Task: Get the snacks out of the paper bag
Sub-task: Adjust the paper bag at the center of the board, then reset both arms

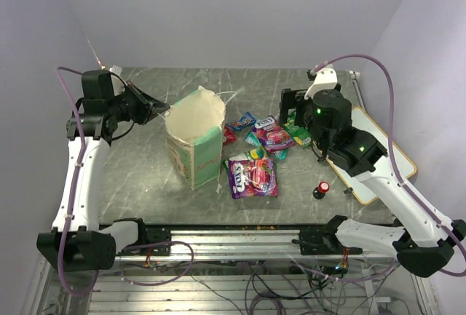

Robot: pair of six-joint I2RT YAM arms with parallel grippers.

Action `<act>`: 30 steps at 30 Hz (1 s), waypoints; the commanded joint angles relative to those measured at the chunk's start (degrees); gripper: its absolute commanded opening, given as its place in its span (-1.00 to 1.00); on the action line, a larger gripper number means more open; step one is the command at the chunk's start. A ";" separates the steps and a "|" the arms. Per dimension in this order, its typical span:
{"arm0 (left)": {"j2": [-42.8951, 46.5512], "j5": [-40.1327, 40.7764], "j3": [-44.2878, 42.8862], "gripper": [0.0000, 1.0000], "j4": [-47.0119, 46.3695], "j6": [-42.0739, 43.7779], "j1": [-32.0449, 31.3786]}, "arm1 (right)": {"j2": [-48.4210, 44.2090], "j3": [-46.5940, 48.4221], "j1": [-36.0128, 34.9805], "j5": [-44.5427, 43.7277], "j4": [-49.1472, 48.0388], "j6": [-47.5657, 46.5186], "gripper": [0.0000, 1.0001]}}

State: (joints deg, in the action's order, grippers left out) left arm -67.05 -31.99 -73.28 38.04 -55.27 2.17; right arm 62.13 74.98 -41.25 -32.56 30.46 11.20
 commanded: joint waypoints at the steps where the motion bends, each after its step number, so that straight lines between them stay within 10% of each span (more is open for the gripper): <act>1: 3.24 5.22 -3.50 -0.86 9.03 8.51 0.62 | 0.62 1.19 0.25 1.34 3.87 4.43 1.00; 7: 5.63 7.49 0.10 -0.67 11.73 7.15 1.17 | 3.15 3.88 0.19 2.33 6.61 9.48 1.00; 14: 8.43 17.18 -4.46 0.92 21.11 8.31 1.17 | 5.88 7.57 0.17 4.86 13.52 14.41 1.00; 24: 17.10 32.58 -7.10 0.99 34.07 7.86 1.20 | 9.96 9.79 0.15 8.62 21.14 17.47 1.00; 30: 9.52 35.48 -30.05 0.97 35.31 14.11 1.17 | 10.81 15.87 0.21 11.18 22.03 14.30 1.00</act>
State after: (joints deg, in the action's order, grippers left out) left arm -52.71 -0.58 -89.01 73.65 -46.63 2.87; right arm 73.36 85.25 -41.23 -23.73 51.40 27.24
